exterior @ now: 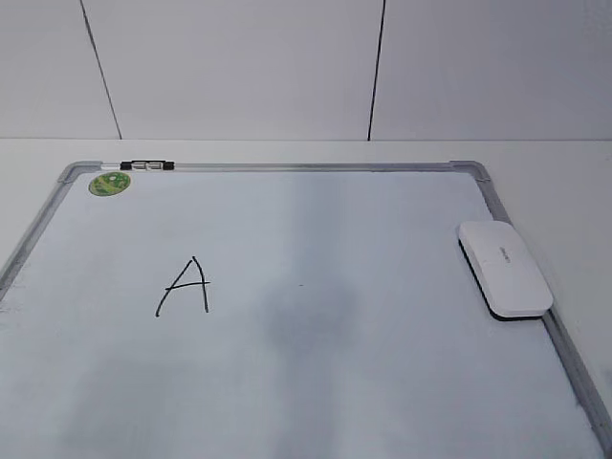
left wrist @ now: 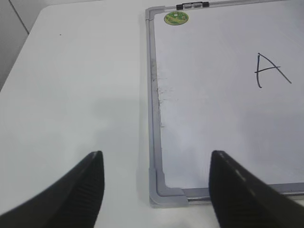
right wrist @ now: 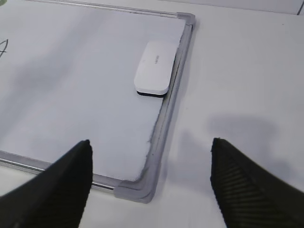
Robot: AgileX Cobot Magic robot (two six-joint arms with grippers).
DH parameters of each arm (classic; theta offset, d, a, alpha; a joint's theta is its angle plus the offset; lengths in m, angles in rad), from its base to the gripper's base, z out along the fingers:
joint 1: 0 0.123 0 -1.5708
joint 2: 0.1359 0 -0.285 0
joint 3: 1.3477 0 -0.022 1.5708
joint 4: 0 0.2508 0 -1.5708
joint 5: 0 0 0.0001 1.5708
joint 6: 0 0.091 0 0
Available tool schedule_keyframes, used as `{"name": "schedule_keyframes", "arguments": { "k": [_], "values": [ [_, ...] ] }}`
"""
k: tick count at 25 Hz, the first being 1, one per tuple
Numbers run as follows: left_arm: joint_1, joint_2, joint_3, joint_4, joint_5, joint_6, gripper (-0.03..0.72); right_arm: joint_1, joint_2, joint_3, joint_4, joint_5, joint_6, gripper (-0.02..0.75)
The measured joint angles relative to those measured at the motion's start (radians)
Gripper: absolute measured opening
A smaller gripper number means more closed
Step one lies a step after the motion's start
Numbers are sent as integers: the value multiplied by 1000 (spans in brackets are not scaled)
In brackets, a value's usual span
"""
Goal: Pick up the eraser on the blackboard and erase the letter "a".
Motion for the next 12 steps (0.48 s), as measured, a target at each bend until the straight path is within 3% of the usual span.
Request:
{"name": "schedule_keyframes", "arguments": {
  "k": [5,12],
  "values": [
    [0,0,0,0,-5,0,499,0,-2,23,-66,21,-4,592],
    [0,0,0,-2,-7,-1,498,0,-2,23,-74,23,-4,592]
  ]
}}
